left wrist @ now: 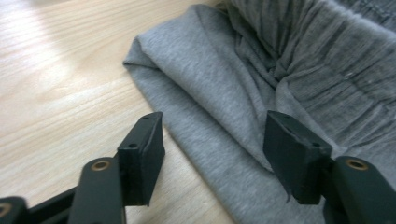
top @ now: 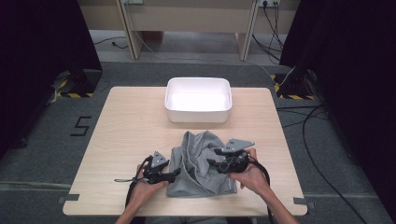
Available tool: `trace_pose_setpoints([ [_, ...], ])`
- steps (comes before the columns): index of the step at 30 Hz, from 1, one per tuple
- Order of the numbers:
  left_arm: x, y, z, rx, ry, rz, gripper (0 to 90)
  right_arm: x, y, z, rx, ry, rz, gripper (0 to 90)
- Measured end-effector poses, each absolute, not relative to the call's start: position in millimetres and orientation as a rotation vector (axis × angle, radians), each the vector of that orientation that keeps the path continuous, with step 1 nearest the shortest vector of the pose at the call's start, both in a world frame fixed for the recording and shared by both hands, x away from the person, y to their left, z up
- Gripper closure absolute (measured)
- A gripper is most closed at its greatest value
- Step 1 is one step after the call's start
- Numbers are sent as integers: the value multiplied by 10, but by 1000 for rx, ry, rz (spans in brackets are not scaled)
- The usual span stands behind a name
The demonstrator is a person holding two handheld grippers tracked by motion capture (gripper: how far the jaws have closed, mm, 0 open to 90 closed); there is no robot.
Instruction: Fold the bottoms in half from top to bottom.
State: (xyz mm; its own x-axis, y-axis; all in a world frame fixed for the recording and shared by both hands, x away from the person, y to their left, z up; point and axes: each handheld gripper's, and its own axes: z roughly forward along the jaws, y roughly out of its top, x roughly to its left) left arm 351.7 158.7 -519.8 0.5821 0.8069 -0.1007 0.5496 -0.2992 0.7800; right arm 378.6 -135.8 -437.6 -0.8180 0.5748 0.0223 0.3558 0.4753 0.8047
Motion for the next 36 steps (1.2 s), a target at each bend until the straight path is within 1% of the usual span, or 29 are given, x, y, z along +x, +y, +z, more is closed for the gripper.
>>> trace_pose_setpoints([
  [4,3507,1625,-5199,1990,1090,402,343,4029,-1268,-4267,866,2434,1309,458],
  [8,3505,1684,-5201,1996,1109,424,325,4231,-1122,-4186,887,2418,1295,455],
  [10,3505,1715,-5205,2023,1116,481,325,4340,-1032,-4170,886,2420,1291,456],
  [11,3510,1736,-5205,2023,1123,492,309,4391,-990,-4166,899,2423,1289,456],
  [14,3521,1789,-5208,2016,1128,477,306,4529,-862,-4171,930,2434,1297,457],
  [17,3518,1789,-5206,2027,1121,483,306,4623,-731,-4196,943,2457,1265,466],
  [22,3517,1788,-5207,2026,1113,475,312,4753,-543,-4287,937,2499,1235,516],
  [24,3515,1787,-5207,2028,1108,474,320,4788,-476,-4317,937,2517,1212,539],
  [25,3515,1788,-5207,2028,1108,474,322,4810,-453,-4329,930,2525,1198,566],
  [26,3515,1788,-5207,2028,1108,474,322,4810,-453,-4329,930,2525,1198,566],
  [27,3515,1789,-5206,2029,1105,473,324,4855,-438,-4354,928,2537,1168,684],
  [30,3514,1788,-5207,2028,1105,470,326,4842,-482,-4343,911,2536,1137,807],
  [31,3514,1787,-5207,2027,1104,470,327,4812,-510,-4322,911,2531,1142,836],
  [34,3513,1785,-5209,2026,1101,470,332,4675,-640,-4220,871,2495,1166,873],
  [36,3513,1785,-5209,2026,1100,470,333,4553,-759,-4137,838,2471,1191,880],
])
